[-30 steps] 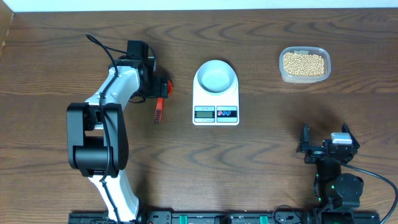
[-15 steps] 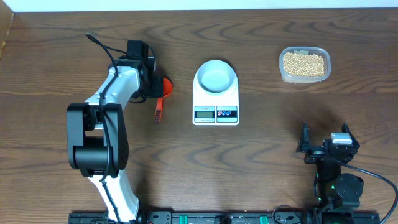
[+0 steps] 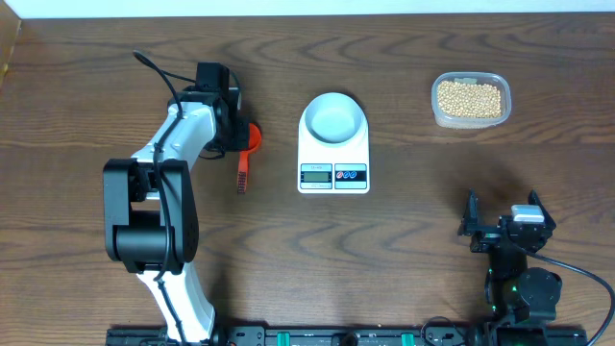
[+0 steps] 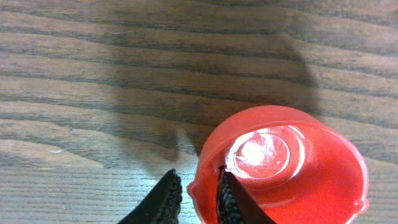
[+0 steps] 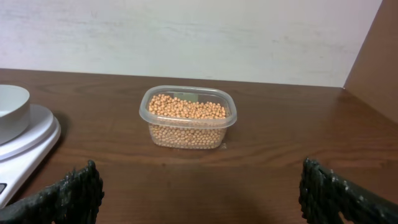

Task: Scoop item into bowl and weigh 50g on scale
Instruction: 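Lower the left gripper and close it on the red scoop's rim, then lift the red scoop with the left gripper toward the scale, then move the right gripper to the scoop handle above the scale, then close the right gripper on the scoop handle, left gripper holding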

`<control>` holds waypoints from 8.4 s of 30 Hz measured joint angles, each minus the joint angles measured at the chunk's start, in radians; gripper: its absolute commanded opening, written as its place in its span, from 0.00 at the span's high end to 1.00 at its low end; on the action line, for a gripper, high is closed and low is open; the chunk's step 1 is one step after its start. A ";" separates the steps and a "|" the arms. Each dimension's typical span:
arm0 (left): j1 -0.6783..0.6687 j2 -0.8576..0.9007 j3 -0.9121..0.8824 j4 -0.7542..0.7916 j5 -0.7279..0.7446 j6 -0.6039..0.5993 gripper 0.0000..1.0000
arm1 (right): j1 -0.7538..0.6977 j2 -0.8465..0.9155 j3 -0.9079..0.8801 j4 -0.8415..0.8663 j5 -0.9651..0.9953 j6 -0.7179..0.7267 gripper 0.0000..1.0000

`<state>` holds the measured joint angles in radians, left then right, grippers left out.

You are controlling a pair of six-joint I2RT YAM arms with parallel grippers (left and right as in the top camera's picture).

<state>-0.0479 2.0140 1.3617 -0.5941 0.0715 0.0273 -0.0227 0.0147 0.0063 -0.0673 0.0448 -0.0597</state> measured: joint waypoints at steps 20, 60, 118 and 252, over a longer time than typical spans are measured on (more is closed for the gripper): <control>0.000 0.000 0.000 0.000 0.000 0.000 0.93 | 0.000 0.000 0.000 0.000 0.000 0.000 0.01; 0.000 -0.465 0.000 -0.187 0.000 -0.458 0.93 | 0.000 0.000 0.000 0.000 0.000 0.000 0.01; 0.000 -0.483 0.005 -0.515 0.390 -1.438 0.93 | 0.000 0.220 0.327 -0.231 -0.103 0.122 0.01; -0.466 -0.484 0.005 -0.168 0.225 -2.017 0.93 | 0.452 1.176 0.730 0.183 -0.467 0.993 0.99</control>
<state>-0.5137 1.5295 1.3666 -0.7620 0.2962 -1.9900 0.4297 1.1904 0.7361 0.1158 -0.4221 0.9337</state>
